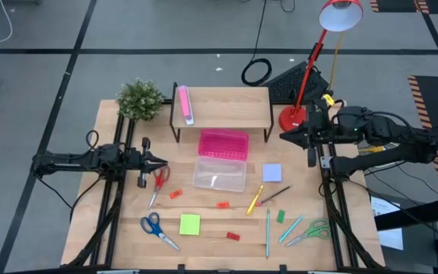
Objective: Pack school essentials
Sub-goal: Put the black pencil into the supply box
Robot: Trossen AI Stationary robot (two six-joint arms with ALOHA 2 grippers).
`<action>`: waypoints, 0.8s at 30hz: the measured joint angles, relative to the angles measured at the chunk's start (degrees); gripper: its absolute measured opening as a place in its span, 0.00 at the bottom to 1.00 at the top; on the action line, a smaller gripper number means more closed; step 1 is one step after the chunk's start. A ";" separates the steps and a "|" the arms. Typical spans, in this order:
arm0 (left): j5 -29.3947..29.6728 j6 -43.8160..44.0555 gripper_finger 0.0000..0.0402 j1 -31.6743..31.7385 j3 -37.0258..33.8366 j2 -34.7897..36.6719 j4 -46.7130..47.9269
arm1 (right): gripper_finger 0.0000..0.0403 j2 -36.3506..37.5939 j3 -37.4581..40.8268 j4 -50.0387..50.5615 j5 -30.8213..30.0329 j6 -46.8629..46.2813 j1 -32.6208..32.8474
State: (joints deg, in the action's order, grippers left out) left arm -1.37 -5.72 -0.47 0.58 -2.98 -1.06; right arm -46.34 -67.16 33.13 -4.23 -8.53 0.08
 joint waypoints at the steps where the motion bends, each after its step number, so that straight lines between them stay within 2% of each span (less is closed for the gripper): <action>1: 0.02 0.00 0.09 0.00 0.00 0.00 -0.06 | 0.00 -0.03 0.00 0.42 0.00 -0.09 0.00; 3: 0.07 0.86 0.09 0.01 -0.02 0.00 -0.54 | 0.00 -0.03 0.00 0.61 0.00 -0.25 0.00; 7: 0.25 9.45 0.09 0.00 -0.02 -0.02 -2.76 | 0.00 -0.03 0.00 0.71 0.00 -0.27 0.00; 9: 1.00 10.41 0.09 0.00 0.23 0.04 -5.97 | 0.00 -0.03 0.00 0.78 0.00 -0.27 0.00; 13: 0.98 9.08 0.09 0.02 3.10 -0.05 -6.02 | 0.00 -0.03 0.07 1.07 0.00 -0.27 0.00; 19: 0.98 7.90 0.09 0.02 12.12 -3.71 -1.76 | 0.00 -0.02 2.00 0.28 -0.05 -0.25 0.00; 24: 1.47 8.43 0.09 0.02 23.57 -11.03 5.21 | 0.00 -0.03 4.06 -1.76 -0.07 -0.62 0.02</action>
State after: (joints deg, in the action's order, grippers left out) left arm 0.10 2.71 -0.45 24.15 -14.01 4.15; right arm -46.37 -63.10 31.38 -4.29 -9.15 0.10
